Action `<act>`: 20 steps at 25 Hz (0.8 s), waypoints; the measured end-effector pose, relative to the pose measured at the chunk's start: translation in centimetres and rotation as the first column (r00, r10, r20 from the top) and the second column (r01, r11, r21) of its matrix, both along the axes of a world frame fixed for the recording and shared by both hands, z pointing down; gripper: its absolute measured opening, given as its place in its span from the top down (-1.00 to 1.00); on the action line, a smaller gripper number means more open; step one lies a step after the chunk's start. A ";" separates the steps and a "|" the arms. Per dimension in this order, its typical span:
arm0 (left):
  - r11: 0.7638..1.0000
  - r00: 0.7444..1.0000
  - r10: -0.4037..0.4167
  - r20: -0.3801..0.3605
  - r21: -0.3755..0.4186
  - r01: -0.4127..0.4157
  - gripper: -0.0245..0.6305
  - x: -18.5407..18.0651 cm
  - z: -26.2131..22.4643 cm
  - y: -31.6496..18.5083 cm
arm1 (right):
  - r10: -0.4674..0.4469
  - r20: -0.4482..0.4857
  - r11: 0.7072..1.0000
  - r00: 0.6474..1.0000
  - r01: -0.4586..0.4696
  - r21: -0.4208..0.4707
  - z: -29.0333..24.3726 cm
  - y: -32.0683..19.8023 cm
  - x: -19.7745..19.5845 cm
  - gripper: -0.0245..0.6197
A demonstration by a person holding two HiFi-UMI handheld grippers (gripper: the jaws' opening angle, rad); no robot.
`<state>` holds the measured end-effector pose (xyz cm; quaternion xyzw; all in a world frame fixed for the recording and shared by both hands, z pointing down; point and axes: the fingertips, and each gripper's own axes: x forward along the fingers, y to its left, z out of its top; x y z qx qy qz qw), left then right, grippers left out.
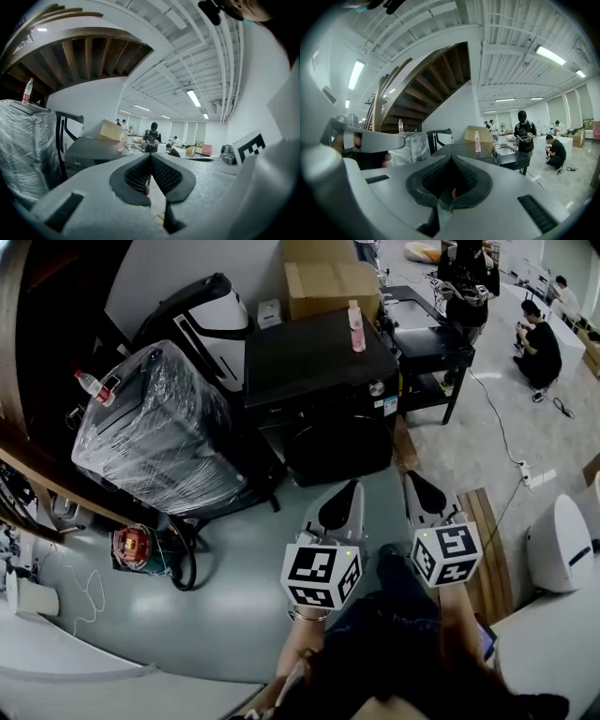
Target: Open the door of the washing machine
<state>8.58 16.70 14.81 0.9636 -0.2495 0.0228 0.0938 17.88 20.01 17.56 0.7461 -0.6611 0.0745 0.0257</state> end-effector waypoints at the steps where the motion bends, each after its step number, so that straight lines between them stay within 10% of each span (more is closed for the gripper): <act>1: 1.000 1.000 -0.004 0.003 -0.003 0.004 0.88 0.2 0.1 -0.5 | 0.000 0.000 1.000 1.000 0.000 -0.001 0.0 -0.4 0.3 0.92; 20: 0.998 0.998 -0.039 0.052 -0.054 0.042 0.88 10.0 4.2 -11.0 | -0.024 0.030 0.998 0.999 0.026 -0.056 4.1 -10.8 10.1 0.92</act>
